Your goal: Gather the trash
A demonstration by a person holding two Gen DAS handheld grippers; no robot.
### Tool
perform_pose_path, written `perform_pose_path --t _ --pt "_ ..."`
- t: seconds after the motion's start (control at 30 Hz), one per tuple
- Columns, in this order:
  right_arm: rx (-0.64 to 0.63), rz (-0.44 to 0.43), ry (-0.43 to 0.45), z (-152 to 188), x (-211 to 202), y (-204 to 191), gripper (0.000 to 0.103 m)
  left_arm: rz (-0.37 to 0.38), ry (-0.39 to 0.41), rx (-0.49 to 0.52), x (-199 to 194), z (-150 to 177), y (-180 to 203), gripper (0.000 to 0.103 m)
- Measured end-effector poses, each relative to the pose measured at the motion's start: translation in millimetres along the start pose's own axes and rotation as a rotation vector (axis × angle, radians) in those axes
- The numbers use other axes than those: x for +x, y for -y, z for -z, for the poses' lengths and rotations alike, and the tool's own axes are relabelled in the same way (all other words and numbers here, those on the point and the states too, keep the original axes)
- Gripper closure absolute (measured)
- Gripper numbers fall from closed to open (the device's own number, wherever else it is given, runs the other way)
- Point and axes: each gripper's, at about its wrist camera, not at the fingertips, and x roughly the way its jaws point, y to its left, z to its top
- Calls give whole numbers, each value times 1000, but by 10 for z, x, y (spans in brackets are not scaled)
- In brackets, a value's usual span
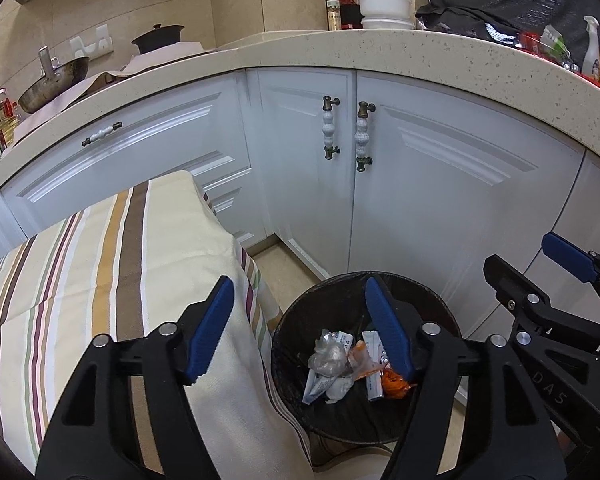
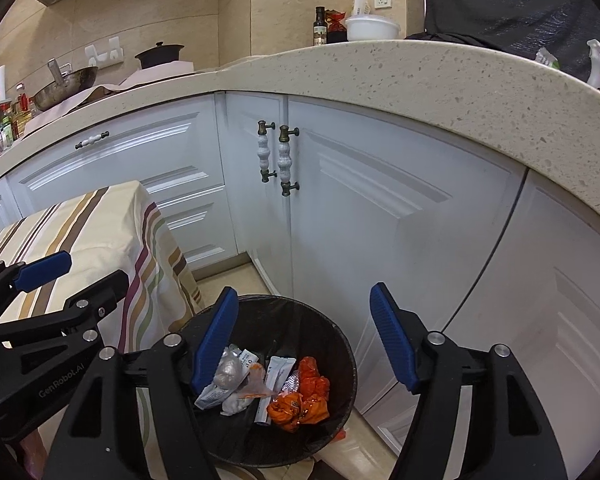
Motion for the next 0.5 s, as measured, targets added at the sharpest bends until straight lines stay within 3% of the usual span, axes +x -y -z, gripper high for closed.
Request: perform_pose_path --t 0.23,0.5 --pt "15 15 5 22 -128 30 26 -12 25 -4 -109 11 -40 23" --pt "33 27 18 60 -360 40 24 -19 51 -13 -336 84 -149 17"
